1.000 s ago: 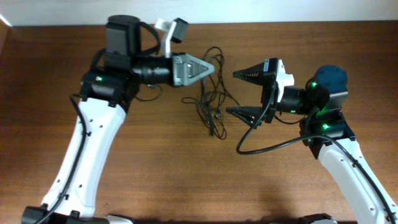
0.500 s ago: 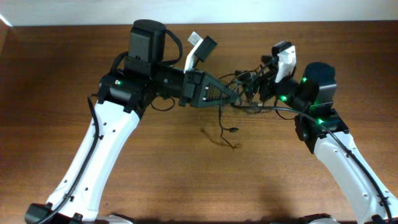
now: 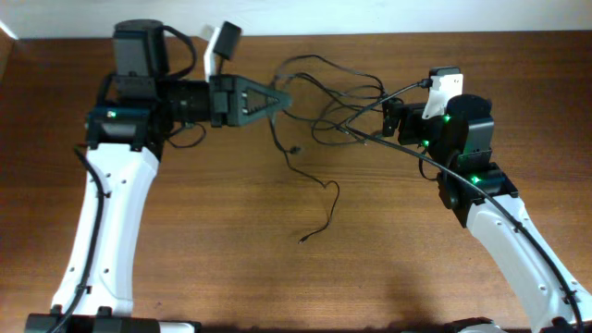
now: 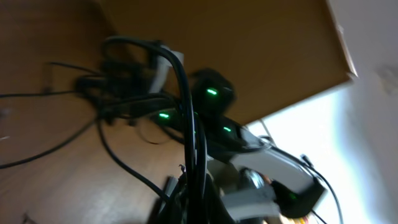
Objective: Untangle cables
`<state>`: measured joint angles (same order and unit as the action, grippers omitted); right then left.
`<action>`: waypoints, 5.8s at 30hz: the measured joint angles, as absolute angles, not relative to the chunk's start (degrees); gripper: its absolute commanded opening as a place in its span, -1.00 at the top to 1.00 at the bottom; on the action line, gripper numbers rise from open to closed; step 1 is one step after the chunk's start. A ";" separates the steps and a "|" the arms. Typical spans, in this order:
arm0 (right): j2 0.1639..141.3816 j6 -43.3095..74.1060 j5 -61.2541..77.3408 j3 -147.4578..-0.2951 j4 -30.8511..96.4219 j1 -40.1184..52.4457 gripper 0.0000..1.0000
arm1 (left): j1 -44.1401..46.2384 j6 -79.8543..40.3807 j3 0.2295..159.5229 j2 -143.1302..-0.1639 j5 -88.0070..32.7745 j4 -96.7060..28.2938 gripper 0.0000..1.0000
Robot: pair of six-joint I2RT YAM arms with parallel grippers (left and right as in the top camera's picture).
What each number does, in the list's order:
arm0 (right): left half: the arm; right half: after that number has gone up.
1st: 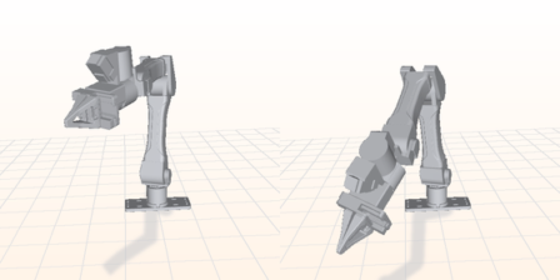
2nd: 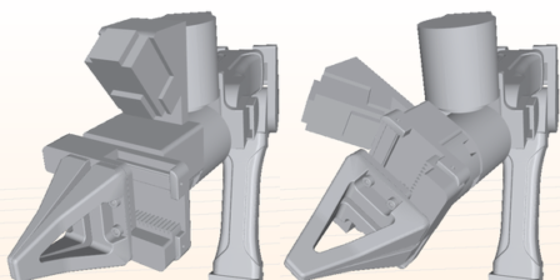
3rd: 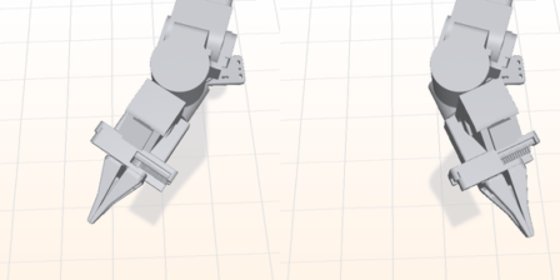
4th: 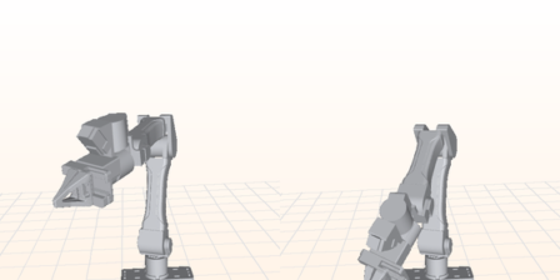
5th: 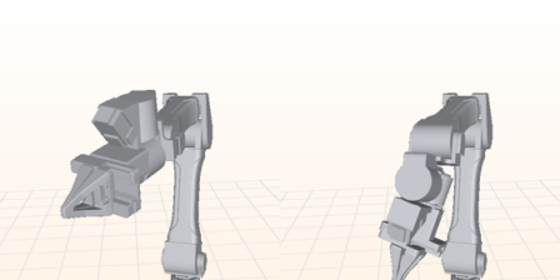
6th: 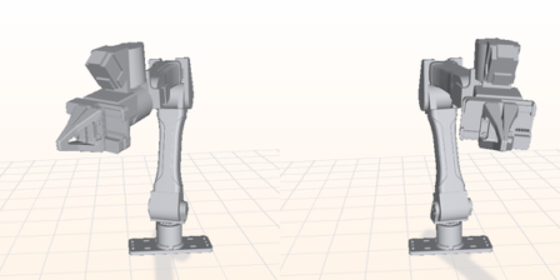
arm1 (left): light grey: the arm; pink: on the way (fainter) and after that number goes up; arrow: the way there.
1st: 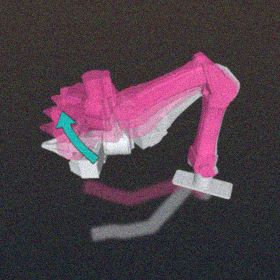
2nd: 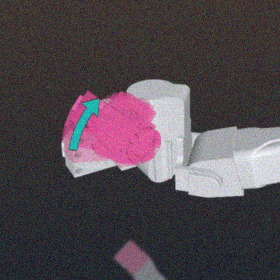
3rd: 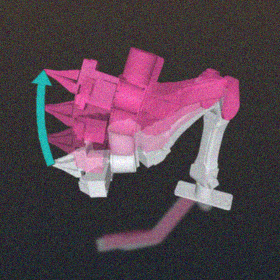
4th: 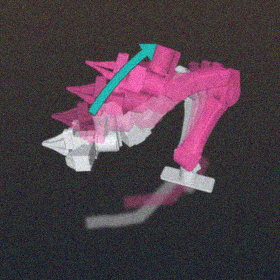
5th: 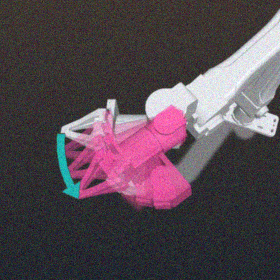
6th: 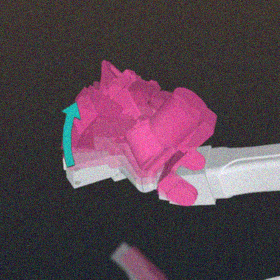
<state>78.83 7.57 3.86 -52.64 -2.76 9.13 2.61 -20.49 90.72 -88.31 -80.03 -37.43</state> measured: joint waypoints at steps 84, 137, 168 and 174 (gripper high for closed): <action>79.02 9.28 12.47 -52.64 17.85 9.13 -0.98 | -9.85 -24.12 79.33 -116.38 9.72 -56.97 1.00; 79.13 -12.91 59.75 -52.60 -28.01 9.13 -0.97 | 9.78 6.72 112.81 -87.13 -35.11 -62.98 1.00; 79.13 -4.51 49.28 -52.60 -31.29 10.98 -0.98 | 28.88 -23.90 112.81 -95.48 -17.89 -51.59 1.00; 79.13 -4.56 47.79 -52.60 -28.73 10.98 -0.60 | 35.59 -26.85 112.81 -95.48 -14.59 -50.46 1.00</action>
<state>79.13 -4.56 47.79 -52.60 -28.73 10.98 35.59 -26.85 112.81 -95.48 -14.59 -50.46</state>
